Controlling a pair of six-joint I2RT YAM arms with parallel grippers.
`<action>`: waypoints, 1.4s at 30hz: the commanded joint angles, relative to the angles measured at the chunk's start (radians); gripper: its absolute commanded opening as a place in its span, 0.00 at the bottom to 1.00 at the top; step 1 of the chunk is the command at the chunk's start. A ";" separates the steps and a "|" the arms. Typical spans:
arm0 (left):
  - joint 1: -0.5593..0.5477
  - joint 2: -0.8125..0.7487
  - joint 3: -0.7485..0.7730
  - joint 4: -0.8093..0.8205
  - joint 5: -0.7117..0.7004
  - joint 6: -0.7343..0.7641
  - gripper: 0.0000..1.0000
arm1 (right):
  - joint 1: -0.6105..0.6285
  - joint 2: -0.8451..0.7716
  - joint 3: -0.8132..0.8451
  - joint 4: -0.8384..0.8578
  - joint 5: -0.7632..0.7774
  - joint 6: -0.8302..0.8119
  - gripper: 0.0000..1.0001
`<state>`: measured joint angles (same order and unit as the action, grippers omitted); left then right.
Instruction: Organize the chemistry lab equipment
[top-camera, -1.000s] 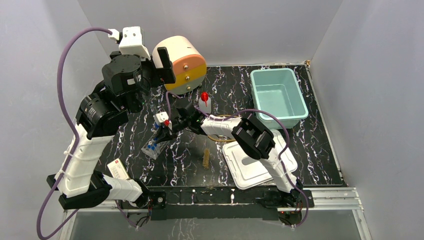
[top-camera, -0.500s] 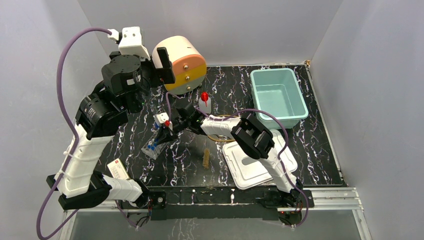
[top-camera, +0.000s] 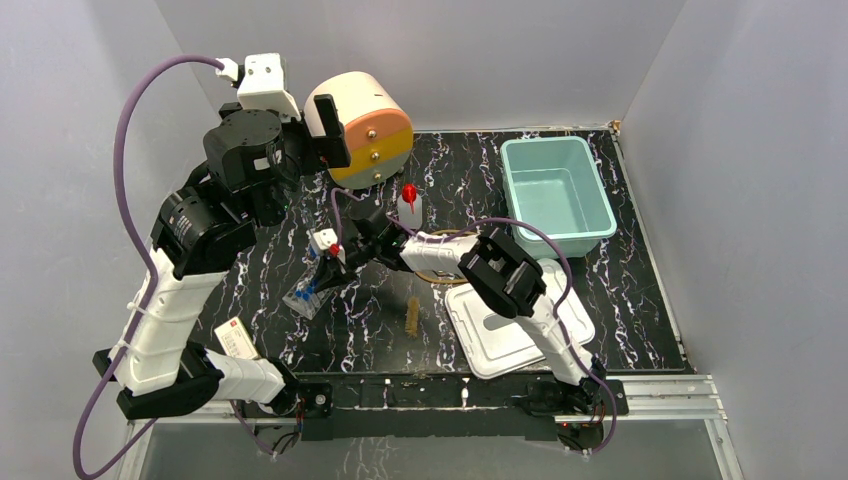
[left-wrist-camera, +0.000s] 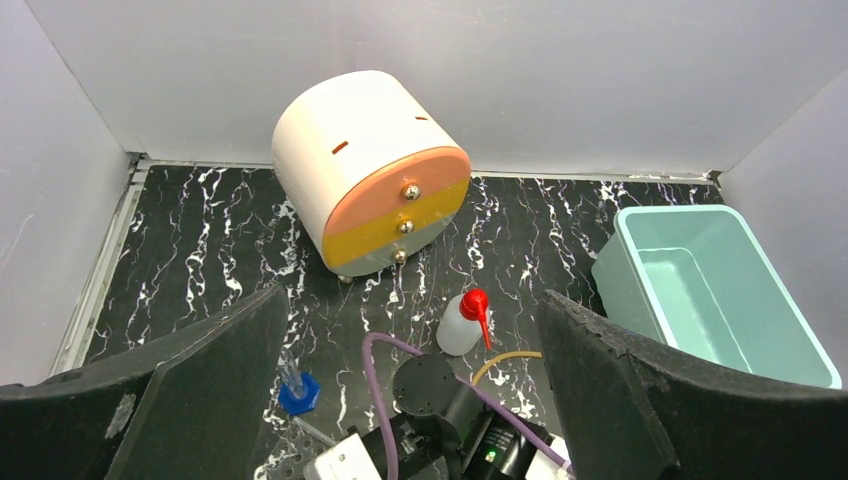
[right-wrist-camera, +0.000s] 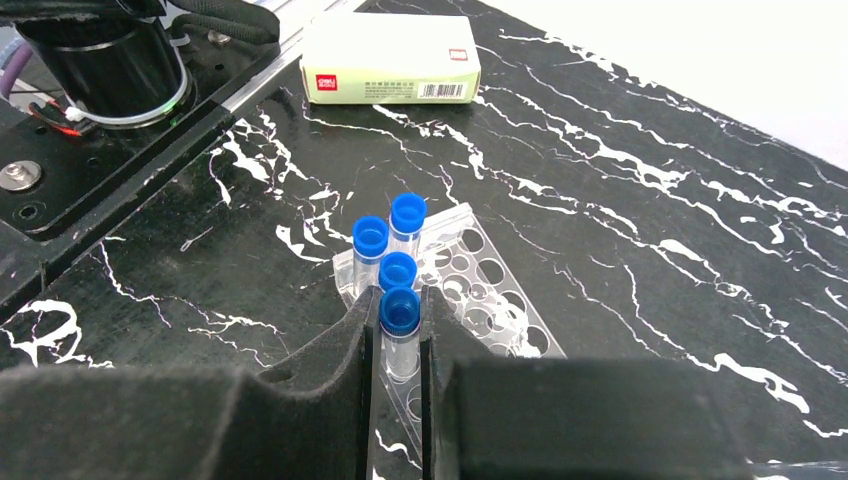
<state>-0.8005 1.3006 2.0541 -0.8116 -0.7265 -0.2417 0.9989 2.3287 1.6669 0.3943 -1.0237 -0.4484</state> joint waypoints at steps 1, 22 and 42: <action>0.003 -0.015 -0.002 0.016 -0.031 0.020 0.94 | 0.003 0.022 0.045 0.041 -0.023 0.019 0.17; 0.003 -0.018 -0.009 0.020 -0.039 0.028 0.95 | 0.002 0.028 0.057 -0.001 -0.022 -0.010 0.34; 0.003 -0.032 -0.034 -0.004 -0.037 -0.007 0.95 | 0.002 -0.059 0.012 -0.040 -0.021 -0.004 0.48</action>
<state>-0.8005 1.2961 2.0331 -0.8139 -0.7444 -0.2375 0.9989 2.3554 1.6833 0.3393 -1.0309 -0.4595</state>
